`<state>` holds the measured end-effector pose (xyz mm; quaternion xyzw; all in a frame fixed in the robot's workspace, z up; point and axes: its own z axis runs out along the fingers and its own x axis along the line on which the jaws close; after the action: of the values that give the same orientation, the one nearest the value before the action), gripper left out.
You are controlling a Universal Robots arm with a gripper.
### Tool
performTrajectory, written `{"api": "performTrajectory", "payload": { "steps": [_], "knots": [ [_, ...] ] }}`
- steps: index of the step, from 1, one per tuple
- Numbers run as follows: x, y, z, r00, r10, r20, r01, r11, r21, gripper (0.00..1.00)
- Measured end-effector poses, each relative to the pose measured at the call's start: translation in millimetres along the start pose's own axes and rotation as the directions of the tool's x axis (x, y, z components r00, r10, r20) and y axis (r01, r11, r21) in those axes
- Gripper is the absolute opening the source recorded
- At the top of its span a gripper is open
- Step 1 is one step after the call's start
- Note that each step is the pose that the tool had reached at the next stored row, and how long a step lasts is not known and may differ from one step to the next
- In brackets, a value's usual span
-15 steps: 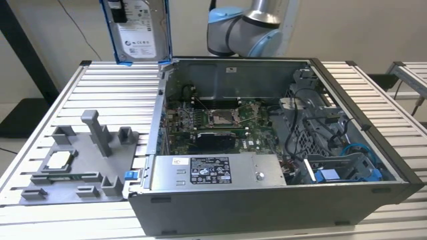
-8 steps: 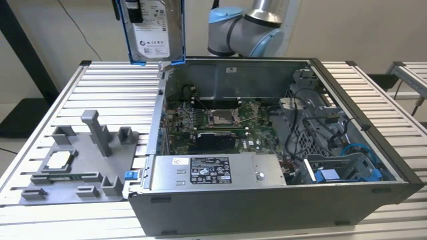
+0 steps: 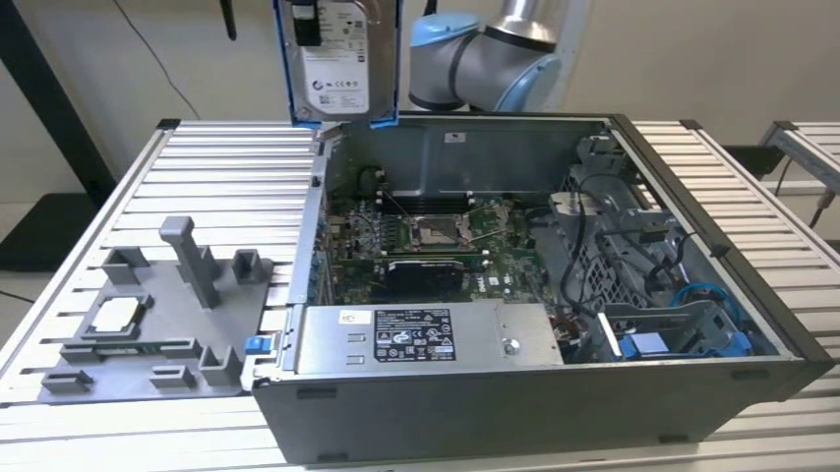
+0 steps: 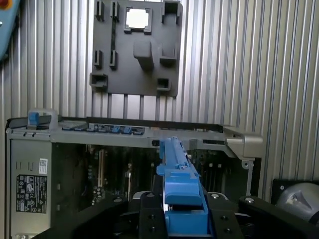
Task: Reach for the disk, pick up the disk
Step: 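Pick up the disk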
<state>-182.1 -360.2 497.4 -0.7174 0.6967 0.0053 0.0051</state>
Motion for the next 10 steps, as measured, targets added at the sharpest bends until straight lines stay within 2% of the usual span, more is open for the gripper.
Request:
{"api": "performTrajectory", "payload": {
  "steps": [10],
  "knots": [
    [0.8,-34.1,6.3,1.0000,0.000,0.0001,0.000,1.0000,0.0000,0.00]
  ]
}}
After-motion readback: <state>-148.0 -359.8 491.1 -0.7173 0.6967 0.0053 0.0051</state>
